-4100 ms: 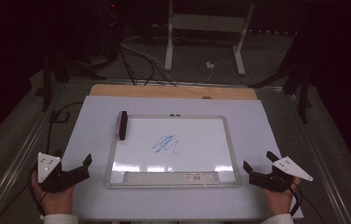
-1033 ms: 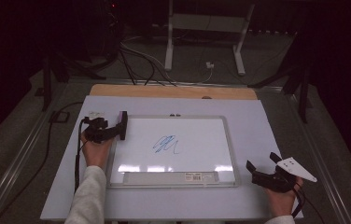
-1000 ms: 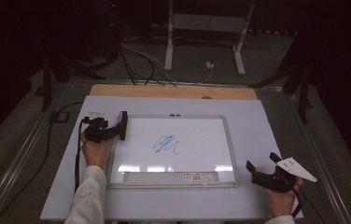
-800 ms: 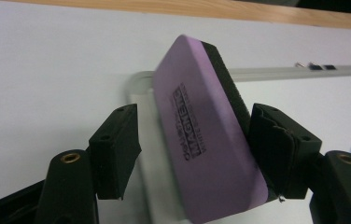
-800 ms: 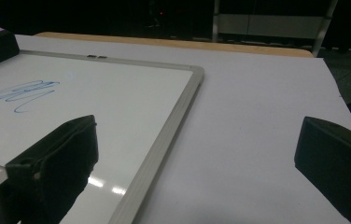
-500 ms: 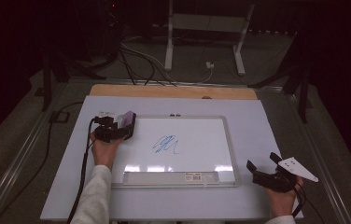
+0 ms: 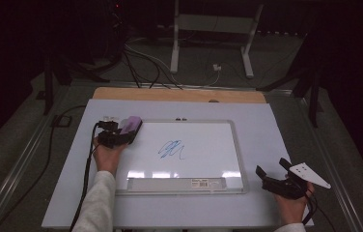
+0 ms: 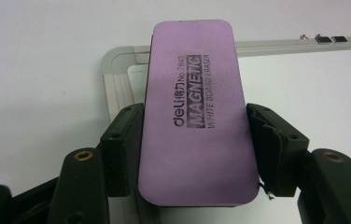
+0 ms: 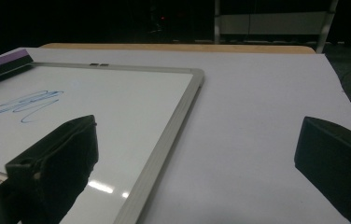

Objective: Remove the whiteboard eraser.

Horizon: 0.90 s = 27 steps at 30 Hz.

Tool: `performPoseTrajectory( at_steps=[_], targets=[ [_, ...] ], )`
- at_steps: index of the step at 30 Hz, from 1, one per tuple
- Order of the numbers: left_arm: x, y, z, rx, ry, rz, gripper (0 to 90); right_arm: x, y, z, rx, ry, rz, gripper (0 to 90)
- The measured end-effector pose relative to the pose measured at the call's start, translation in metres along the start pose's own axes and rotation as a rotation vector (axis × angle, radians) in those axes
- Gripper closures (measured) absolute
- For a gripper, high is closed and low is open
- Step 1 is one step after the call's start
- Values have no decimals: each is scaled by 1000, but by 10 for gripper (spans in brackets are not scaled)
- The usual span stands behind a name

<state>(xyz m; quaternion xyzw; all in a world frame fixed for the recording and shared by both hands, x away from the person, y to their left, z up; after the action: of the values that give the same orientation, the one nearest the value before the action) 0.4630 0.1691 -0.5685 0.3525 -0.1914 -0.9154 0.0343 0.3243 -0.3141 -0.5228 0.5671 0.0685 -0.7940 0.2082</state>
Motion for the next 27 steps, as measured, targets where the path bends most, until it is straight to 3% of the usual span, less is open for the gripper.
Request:
performPoseTrajectory(
  at_steps=[14,27],
  targets=[
    [-4,7,8,20,34,-34,414,0,0,0,0,2,-1,0],
    [-2,14,15,32,36,-84,414,0,0,0,0,0,-3,0]
  ],
)
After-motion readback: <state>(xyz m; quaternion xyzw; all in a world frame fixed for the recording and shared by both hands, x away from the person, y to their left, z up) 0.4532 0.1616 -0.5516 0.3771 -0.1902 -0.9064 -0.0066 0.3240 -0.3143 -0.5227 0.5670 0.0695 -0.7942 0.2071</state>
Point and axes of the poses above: each handheld gripper's, and its own axes: z roughly backward along the jaws, x roughly out of its underside, y roughly to its right, the point moved 10 cm from there along -z, roughly forward along the jaws, and after that the axes turned 15 degrees about z, right-handed, at the moved point
